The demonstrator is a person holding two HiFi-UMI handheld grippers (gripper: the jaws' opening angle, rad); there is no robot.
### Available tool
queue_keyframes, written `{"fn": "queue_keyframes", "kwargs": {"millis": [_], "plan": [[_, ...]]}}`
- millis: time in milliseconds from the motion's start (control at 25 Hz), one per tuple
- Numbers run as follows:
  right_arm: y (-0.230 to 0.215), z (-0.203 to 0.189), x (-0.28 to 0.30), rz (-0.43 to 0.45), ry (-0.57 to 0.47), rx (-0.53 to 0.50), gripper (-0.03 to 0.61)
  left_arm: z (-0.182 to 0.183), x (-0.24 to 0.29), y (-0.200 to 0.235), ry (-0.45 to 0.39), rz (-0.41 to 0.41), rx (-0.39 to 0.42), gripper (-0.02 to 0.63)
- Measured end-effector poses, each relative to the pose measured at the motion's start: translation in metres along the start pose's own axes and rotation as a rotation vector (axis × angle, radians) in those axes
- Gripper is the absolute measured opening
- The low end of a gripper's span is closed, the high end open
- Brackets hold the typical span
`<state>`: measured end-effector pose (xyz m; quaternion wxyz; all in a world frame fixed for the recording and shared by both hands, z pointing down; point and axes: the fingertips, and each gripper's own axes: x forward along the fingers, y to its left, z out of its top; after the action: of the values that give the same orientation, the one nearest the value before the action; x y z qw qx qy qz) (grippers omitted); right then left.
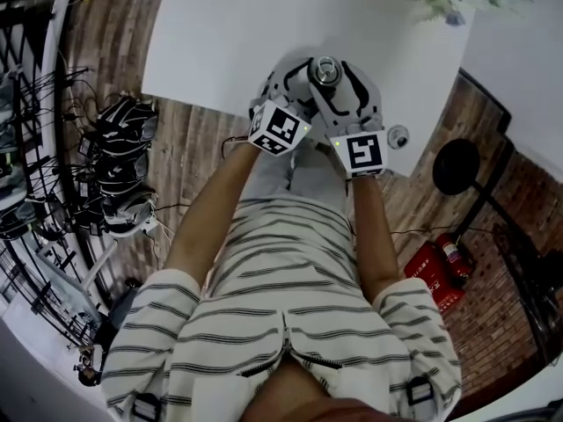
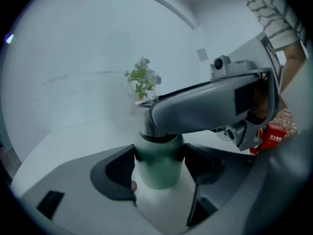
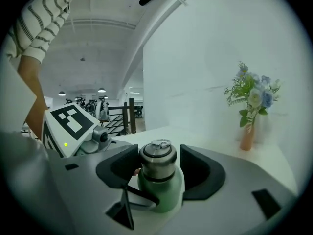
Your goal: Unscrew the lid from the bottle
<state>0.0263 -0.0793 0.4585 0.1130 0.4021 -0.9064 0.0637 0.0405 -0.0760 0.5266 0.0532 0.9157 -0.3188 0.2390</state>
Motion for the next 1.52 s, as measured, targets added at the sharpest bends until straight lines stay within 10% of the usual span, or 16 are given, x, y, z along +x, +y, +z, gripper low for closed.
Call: {"fn": "queue_keyframes", "kwargs": {"millis": [480,1120,1520], "plan": [[0.003,0.0,-0.001,0.056,-0.007,-0.054,0.238,0.003,-0.002,0.0,-0.01,0.003,0.001,0.316],[0.01,-0.003,-0.006,0.757,0.072,-0.233,0.237,0.003,-0.002,-0.001,-0.013,-0.017,0.016,0.316],[0.009,-0.004,-0.006,0.819,0.143,-0.229,0.241,0.004,-0.003,-0.001,-0.012,-0.02,0.014,0.316]]}}
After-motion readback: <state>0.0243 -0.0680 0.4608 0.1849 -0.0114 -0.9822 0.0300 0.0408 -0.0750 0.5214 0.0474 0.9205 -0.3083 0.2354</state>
